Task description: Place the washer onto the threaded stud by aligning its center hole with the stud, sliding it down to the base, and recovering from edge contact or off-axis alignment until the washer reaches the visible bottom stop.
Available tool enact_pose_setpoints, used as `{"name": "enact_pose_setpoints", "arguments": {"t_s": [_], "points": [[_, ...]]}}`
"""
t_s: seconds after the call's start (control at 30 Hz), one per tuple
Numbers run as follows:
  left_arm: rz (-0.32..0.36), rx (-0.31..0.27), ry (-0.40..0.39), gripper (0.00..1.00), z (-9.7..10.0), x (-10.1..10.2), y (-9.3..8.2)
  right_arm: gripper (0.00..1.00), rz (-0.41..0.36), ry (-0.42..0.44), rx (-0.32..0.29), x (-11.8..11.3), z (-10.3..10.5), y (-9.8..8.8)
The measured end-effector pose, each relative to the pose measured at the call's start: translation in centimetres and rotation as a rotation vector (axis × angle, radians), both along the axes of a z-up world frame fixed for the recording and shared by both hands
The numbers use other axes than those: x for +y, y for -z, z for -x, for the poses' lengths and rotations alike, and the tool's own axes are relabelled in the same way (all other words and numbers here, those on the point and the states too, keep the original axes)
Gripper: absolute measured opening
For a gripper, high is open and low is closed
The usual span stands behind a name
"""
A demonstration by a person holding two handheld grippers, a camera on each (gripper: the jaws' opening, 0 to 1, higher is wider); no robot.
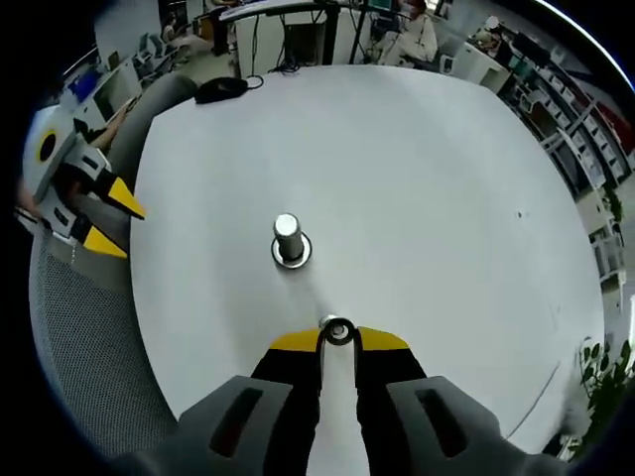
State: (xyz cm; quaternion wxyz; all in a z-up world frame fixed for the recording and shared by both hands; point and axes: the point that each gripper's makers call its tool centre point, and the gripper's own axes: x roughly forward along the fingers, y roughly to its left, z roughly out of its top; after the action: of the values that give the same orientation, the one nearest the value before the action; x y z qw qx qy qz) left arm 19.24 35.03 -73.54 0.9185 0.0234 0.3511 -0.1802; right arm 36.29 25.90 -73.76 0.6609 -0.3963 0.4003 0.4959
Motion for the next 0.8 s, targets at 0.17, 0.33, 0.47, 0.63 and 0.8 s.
{"name": "enact_pose_setpoints", "arguments": {"t_s": [0.17, 0.33, 0.47, 0.63, 0.8], "points": [[0.001, 0.000, -0.002, 0.20, 0.0, 0.0, 0.0, 0.14, 0.010, -0.003, 0.006, 0.0, -0.1, 0.4], [-0.002, 0.001, -0.002, 0.20, 0.0, 0.0, 0.0, 0.14, 0.018, -0.013, 0.012, 0.3, -0.1, 0.7], [-0.002, 0.004, 0.000, 0.20, 0.1, 0.0, 0.1, 0.14, 0.039, -0.023, 0.019, 0.1, -0.2, 1.3], [-0.003, 0.005, -0.001, 0.20, 0.1, 0.0, 0.1, 0.14, 0.061, -0.029, 0.039, 0.0, -0.3, 2.4], [-0.002, 0.007, -0.004, 0.20, 0.1, 0.1, 0.1, 0.14, 0.082, -0.026, 0.053, -0.3, -0.4, 3.4]]}}
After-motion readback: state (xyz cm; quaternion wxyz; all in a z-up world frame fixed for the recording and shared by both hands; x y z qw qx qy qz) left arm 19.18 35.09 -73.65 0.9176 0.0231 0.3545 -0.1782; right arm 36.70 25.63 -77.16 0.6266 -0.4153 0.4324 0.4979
